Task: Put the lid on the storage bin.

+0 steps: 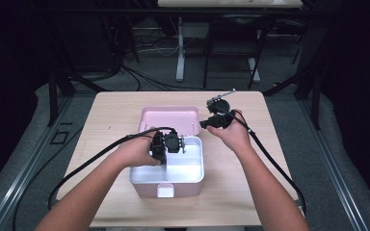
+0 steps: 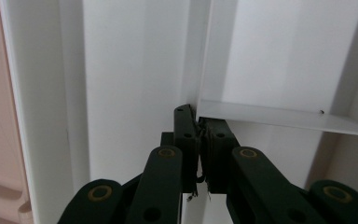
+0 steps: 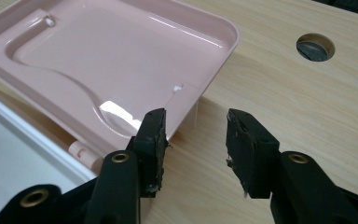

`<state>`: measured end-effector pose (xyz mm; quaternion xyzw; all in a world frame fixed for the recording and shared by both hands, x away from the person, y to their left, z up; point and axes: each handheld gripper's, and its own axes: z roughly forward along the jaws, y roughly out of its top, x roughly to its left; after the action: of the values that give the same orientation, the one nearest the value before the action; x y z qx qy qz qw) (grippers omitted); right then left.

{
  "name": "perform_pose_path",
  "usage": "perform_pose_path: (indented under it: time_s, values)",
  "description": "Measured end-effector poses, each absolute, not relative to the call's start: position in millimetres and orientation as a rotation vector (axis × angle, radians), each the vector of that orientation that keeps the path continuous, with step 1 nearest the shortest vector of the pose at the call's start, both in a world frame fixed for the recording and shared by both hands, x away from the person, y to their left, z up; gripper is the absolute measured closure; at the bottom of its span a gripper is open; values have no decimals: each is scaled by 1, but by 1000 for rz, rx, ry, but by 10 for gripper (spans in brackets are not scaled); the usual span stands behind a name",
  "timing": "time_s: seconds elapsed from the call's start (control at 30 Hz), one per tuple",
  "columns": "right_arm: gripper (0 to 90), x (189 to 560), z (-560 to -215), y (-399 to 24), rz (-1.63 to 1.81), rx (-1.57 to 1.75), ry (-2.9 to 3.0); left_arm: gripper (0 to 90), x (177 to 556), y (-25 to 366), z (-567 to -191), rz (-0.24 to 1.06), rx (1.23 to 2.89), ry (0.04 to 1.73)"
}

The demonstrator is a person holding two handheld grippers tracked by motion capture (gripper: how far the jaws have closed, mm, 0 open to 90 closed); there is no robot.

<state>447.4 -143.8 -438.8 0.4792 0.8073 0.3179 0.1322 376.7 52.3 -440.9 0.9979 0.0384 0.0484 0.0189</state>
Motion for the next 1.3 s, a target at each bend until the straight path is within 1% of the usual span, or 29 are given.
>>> perform_pose_path:
  time_s: [0.37,0.7,0.77,0.93,1.2,1.3]
  values:
    - [587,469,-441,-133,881,1457,2349,860,377,52,-441,144,3098,122]
    - [589,480,-448,-122,843,1484,2365,860,376,52,-441,150,3099,120]
    - [623,482,-452,-120,792,1500,2331,860,376,52,-441,151,3101,121]
    - [663,489,-461,-118,781,1534,2348,860,376,52,-441,149,3101,122]
    - [703,502,-468,-117,836,1610,2341,860,376,52,-441,152,3101,120]
    - [711,505,-470,-115,809,1619,2294,860,376,52,-441,152,3100,119]
